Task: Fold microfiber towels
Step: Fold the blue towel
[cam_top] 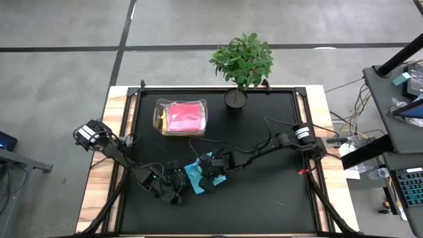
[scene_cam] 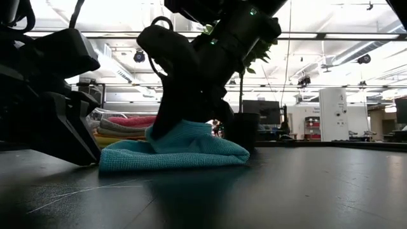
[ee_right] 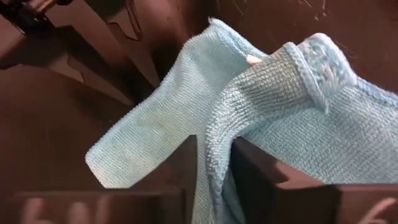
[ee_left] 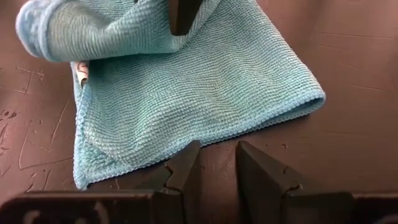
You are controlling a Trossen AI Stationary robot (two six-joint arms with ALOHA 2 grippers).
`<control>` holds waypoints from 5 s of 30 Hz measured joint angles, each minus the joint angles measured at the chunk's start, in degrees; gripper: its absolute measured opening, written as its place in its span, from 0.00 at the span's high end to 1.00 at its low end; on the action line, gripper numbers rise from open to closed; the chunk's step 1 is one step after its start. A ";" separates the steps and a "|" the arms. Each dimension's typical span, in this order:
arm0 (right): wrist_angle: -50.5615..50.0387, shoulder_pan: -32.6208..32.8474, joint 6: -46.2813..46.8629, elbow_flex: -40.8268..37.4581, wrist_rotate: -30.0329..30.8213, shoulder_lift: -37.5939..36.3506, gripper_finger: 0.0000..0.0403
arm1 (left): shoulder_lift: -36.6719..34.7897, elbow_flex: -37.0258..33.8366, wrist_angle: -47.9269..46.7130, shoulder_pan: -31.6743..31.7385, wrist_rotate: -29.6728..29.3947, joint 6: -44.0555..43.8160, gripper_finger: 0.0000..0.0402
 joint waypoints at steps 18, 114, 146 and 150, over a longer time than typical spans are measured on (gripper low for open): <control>12.85 2.64 -3.35 -0.11 -1.94 1.83 0.54 | -0.01 -0.59 0.61 0.39 -0.13 0.02 0.77; 24.99 7.15 -30.36 -8.09 2.06 3.15 0.94 | -0.87 -1.87 2.94 0.94 1.44 -4.17 0.77; 23.03 7.15 -28.85 -7.43 2.21 1.20 0.65 | -0.85 -1.89 2.94 0.96 1.49 -4.26 0.77; 23.06 7.15 -29.31 -7.43 2.21 1.46 0.78 | -0.85 -1.89 2.95 0.96 1.51 -4.26 0.77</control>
